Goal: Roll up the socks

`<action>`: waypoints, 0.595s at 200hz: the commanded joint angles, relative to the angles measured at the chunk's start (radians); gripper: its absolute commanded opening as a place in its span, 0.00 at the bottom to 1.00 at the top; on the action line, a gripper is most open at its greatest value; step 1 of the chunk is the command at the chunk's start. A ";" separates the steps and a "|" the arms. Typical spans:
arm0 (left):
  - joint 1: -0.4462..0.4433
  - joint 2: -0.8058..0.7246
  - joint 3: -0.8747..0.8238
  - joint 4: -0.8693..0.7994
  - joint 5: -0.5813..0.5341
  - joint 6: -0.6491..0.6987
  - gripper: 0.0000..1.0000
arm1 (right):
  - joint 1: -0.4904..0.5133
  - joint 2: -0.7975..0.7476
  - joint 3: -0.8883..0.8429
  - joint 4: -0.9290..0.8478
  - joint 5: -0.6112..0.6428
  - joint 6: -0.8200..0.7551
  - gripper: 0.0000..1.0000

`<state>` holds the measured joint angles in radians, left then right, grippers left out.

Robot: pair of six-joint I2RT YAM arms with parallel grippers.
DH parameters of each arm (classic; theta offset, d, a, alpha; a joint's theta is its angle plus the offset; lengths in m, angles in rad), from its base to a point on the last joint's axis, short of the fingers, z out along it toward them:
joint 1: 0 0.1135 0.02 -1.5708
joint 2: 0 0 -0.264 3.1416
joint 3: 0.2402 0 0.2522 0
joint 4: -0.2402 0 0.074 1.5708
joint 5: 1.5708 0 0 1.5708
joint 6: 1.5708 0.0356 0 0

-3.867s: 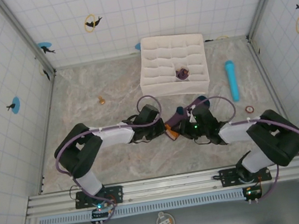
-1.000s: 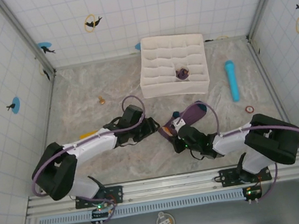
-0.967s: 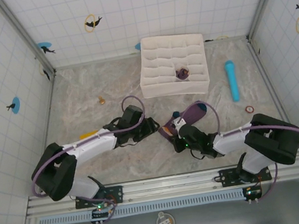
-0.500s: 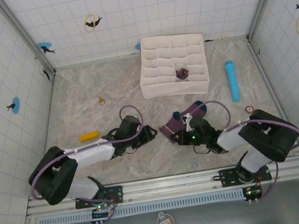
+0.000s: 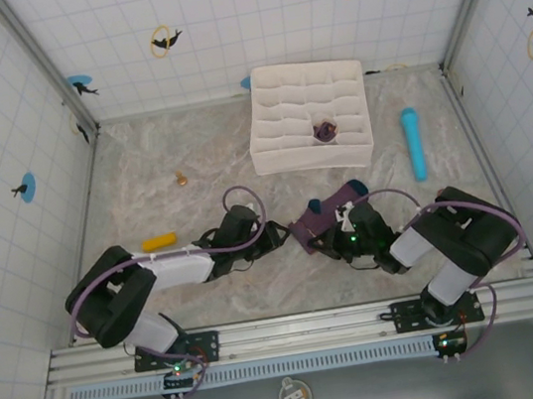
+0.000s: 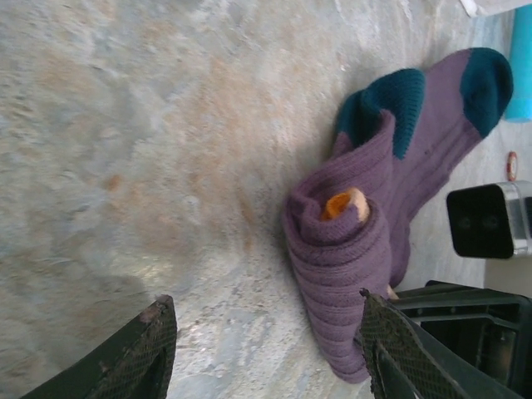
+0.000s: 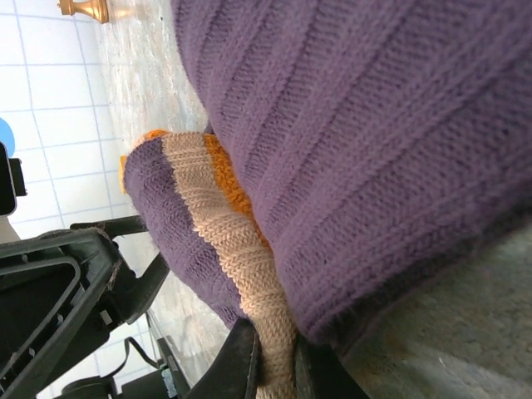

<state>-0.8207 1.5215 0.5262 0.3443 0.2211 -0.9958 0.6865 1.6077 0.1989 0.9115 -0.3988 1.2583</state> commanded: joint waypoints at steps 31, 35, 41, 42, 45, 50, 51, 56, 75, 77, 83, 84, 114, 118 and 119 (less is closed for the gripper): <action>-0.027 0.067 0.033 0.103 0.027 0.002 0.59 | -0.002 0.041 0.003 -0.106 -0.016 0.040 0.00; -0.028 0.072 0.035 0.105 0.027 0.002 0.58 | -0.001 0.041 0.005 -0.105 -0.016 0.042 0.00; -0.029 0.082 0.037 0.107 0.030 0.002 0.58 | -0.001 0.044 0.008 -0.105 -0.018 0.041 0.00; -0.030 0.084 0.037 0.107 0.030 0.002 0.58 | -0.001 0.044 0.009 -0.105 -0.018 0.042 0.00; -0.030 0.089 0.039 0.108 0.031 0.002 0.58 | -0.002 0.044 0.010 -0.106 -0.020 0.042 0.00; -0.030 0.096 0.040 0.108 0.032 0.002 0.58 | -0.001 0.047 0.012 -0.107 -0.022 0.043 0.00; -0.031 0.097 0.041 0.108 0.033 0.002 0.58 | -0.001 0.047 0.012 -0.106 -0.023 0.043 0.00; -0.030 0.105 0.043 0.111 0.033 0.001 0.58 | -0.001 0.050 0.015 -0.106 -0.025 0.045 0.00; -0.030 0.131 0.047 0.138 0.035 -0.005 0.58 | -0.001 0.060 0.025 -0.106 -0.038 0.047 0.00; -0.031 0.135 0.048 0.141 0.036 -0.005 0.57 | -0.001 0.061 0.026 -0.105 -0.038 0.046 0.00; -0.031 0.146 0.054 0.143 0.038 -0.005 0.57 | -0.001 0.064 0.027 -0.105 -0.040 0.048 0.00; -0.031 0.147 0.055 0.143 0.038 -0.005 0.57 | -0.001 0.064 0.027 -0.104 -0.041 0.048 0.00; -0.031 0.197 0.082 0.146 0.043 -0.008 0.51 | -0.001 0.076 0.028 -0.088 -0.047 0.056 0.00; -0.031 0.202 0.083 0.147 0.041 -0.011 0.49 | -0.001 0.076 0.029 -0.084 -0.048 0.058 0.00; -0.031 0.203 0.084 0.146 0.041 -0.012 0.49 | -0.001 0.077 0.029 -0.082 -0.049 0.058 0.00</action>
<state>-0.8448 1.6840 0.5892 0.4900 0.2546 -0.9997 0.6861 1.6493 0.2310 0.9161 -0.4473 1.3014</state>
